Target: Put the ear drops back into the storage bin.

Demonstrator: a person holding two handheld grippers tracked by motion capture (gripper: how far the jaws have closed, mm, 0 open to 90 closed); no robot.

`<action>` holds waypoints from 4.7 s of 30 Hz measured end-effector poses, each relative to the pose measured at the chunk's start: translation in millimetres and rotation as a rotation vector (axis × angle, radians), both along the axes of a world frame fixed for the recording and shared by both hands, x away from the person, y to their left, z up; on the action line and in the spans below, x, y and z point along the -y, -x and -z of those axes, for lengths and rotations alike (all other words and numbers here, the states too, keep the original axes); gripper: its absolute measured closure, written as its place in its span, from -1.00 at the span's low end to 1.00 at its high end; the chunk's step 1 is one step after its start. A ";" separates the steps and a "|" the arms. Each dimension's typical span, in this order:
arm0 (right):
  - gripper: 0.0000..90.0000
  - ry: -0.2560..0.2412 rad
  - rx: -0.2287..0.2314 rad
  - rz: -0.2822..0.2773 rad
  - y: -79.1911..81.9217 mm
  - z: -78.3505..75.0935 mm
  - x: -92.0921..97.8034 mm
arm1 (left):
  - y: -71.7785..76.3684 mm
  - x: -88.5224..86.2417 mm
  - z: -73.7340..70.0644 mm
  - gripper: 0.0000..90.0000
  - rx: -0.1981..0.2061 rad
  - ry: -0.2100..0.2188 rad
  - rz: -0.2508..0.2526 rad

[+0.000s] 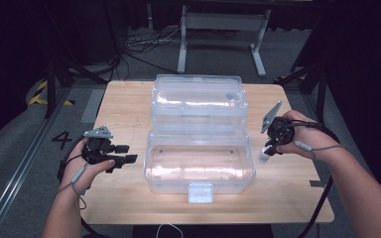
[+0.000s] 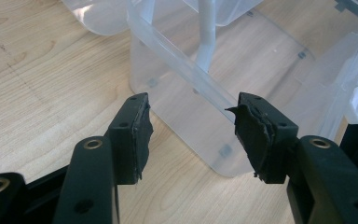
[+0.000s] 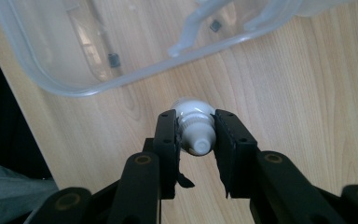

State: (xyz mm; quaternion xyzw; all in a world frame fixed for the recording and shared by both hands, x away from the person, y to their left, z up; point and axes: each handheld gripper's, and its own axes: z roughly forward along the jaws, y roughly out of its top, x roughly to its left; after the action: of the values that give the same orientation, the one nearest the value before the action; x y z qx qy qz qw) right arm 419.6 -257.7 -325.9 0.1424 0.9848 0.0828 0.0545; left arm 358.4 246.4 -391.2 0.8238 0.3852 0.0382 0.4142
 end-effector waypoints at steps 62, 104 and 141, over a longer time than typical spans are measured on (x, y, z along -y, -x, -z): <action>0.59 0.079 -0.075 -0.243 38.1 -8.5 -81.9 | -1.0 -4.4 1.4 0.01 -0.005 0.006 -0.010; 0.59 0.144 -0.162 -0.262 26.4 65.6 -89.2 | -2.5 -5.1 4.1 0.01 -0.017 0.002 -0.008; 0.43 -0.089 -0.078 -0.224 54.5 21.2 -76.6 | -5.8 -1.9 -1.5 -0.07 -0.028 -0.045 -0.013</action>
State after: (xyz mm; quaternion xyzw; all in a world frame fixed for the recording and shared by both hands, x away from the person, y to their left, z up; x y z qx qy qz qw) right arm 365.1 -181.2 -347.1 0.0371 0.9913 0.1263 0.0004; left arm 364.2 248.3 -389.7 0.8308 0.3951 0.0381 0.3901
